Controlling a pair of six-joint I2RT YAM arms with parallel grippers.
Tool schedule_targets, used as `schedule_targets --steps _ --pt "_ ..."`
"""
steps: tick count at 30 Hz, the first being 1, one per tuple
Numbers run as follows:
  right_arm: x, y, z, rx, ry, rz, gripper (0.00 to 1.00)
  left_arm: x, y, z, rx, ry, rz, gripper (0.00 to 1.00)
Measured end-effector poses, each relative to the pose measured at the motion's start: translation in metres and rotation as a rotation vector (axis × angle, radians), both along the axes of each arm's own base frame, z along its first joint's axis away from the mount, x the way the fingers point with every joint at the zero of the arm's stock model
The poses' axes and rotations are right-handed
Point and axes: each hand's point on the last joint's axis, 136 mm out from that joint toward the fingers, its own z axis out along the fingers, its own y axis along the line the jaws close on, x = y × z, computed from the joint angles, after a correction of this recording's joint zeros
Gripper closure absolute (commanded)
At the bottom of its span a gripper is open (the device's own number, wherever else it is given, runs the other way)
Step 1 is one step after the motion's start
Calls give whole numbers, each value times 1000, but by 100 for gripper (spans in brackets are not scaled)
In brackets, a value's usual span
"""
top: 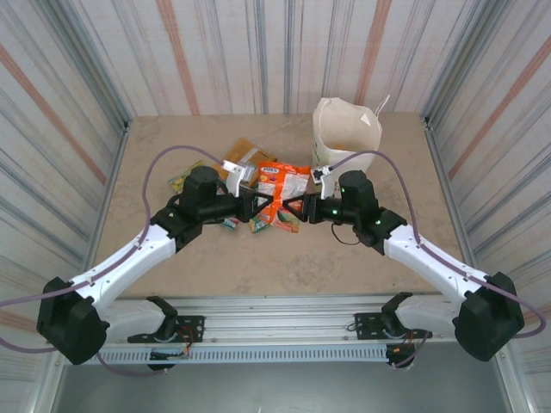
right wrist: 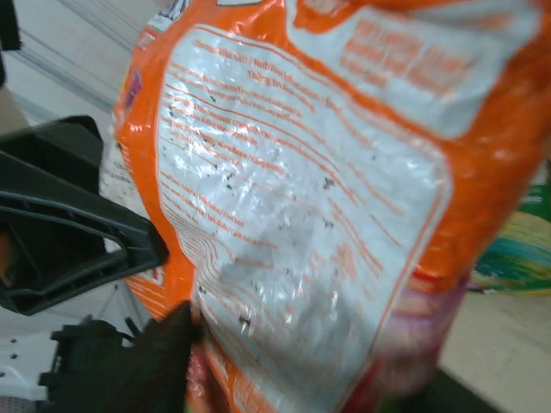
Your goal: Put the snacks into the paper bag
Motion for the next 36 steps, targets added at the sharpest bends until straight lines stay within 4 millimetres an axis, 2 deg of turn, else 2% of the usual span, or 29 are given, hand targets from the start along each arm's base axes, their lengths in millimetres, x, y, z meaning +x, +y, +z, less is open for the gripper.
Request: schedule_targets --steps 3,5,9,13,16,20,25,28,32,36 --pt "2 1 6 20 -3 0 82 4 -1 1 -1 0 5 76" --pt "4 0 7 20 -9 -7 87 8 -2 3 0 -4 6 68" --pt "12 -4 14 5 -44 -45 90 20 -1 19 0 -25 20 49" --pt "27 -14 37 -29 -110 -105 89 37 9 40 0 -54 66 40" --pt "42 -30 65 -59 -183 -176 88 49 19 52 19 -79 114 38" --pt "64 -65 111 -111 -305 -290 88 60 25 55 70 -100 150 38" --pt "82 -111 170 -195 -474 -423 89 71 25 44 132 -96 163 38" --pt "87 -134 195 -269 -552 -481 89 77 23 34 159 -79 158 38" --pt "103 -157 206 -375 -604 -541 89 84 18 25 179 -64 151 39" --pt "135 -169 186 -497 -564 -555 88 90 15 19 197 -51 145 39"
